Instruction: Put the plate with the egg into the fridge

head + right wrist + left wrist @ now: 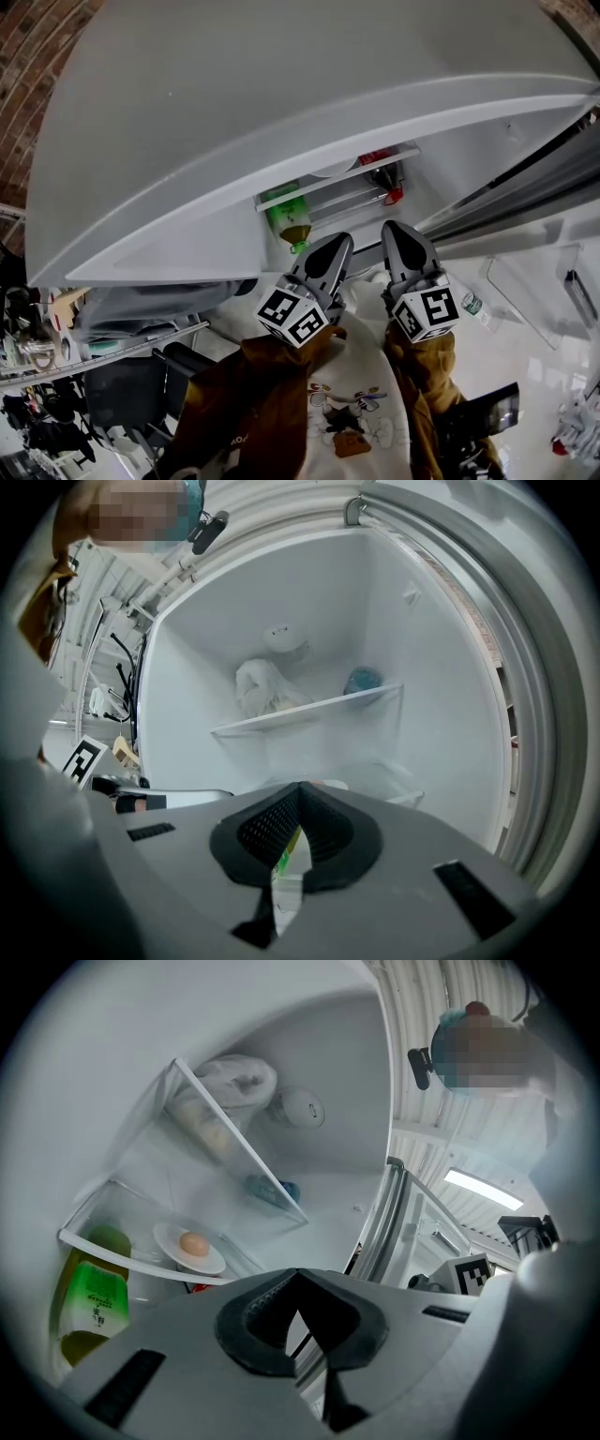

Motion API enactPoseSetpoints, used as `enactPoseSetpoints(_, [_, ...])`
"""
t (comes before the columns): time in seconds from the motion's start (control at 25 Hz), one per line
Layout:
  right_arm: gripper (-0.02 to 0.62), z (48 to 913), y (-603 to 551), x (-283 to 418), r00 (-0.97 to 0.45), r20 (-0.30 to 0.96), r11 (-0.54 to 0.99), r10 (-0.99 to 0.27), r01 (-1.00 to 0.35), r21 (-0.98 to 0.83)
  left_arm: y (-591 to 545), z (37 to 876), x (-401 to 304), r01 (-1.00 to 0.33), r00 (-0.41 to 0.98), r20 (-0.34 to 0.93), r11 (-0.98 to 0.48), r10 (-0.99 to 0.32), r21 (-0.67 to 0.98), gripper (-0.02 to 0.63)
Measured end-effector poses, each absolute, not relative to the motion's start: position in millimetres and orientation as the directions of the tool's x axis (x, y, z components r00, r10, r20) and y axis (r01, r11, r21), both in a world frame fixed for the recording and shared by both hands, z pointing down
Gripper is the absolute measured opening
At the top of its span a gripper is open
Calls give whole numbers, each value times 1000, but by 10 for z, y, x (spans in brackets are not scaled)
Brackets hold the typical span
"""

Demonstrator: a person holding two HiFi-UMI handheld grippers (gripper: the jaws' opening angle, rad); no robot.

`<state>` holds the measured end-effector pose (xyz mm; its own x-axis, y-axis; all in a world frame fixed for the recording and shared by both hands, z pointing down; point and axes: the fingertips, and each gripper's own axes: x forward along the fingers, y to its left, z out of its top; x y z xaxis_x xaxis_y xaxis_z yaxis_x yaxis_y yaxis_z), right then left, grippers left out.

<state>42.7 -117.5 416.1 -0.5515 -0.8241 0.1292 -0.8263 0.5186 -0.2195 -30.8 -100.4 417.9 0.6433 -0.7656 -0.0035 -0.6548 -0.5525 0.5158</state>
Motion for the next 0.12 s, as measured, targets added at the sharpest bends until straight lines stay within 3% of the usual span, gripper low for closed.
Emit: enactPoseSetpoints(0.12, [6,4131,-1193,404,-550,120,521,-826,-828,-207,-1006,4194,-343,-655,645,-4,-555,-764,512,6])
